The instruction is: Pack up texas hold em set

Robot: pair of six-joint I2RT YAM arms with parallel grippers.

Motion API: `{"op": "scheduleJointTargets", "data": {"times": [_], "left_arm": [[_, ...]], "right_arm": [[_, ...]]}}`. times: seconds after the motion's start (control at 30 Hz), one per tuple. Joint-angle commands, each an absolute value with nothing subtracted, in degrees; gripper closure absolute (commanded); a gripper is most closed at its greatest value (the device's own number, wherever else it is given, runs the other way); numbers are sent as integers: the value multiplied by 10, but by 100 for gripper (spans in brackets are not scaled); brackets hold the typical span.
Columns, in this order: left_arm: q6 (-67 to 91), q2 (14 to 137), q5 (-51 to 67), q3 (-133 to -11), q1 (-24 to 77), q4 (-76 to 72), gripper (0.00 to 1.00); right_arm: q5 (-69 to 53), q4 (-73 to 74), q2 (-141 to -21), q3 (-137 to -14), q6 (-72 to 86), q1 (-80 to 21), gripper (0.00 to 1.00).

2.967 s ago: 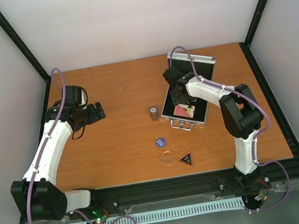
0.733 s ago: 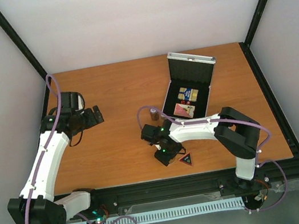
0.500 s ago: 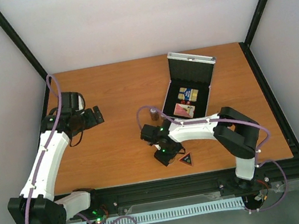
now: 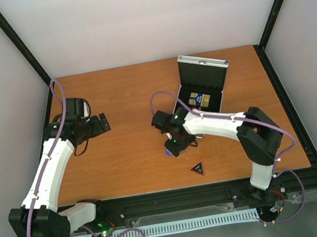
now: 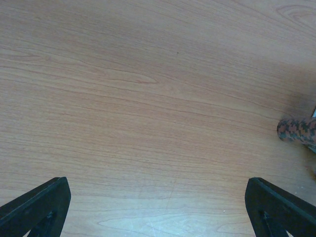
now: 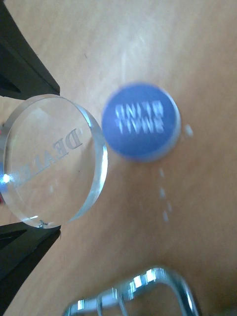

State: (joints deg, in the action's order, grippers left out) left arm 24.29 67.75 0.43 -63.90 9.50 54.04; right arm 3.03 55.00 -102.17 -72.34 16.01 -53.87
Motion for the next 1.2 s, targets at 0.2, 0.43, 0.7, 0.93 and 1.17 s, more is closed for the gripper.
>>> {"op": "scheduleJointTargets", "data": {"times": [0.2, 0.43, 0.7, 0.93, 1.17], "left_arm": [[239, 682, 4, -645, 98, 539, 0], [234, 692, 0, -650, 97, 544, 0], [230, 698, -3, -650, 98, 547, 0], [227, 709, -6, -658, 98, 548, 0], [224, 719, -6, -663, 98, 547, 0]], "right_arm": [[121, 550, -1020, -798, 99, -409, 62], [153, 503, -1066, -823, 73, -352, 63], [166, 459, -1106, -833, 60, -303, 64], [172, 443, -1131, -850, 63, -279, 65], [200, 436, -1169, -878, 67, -255, 66]]}}
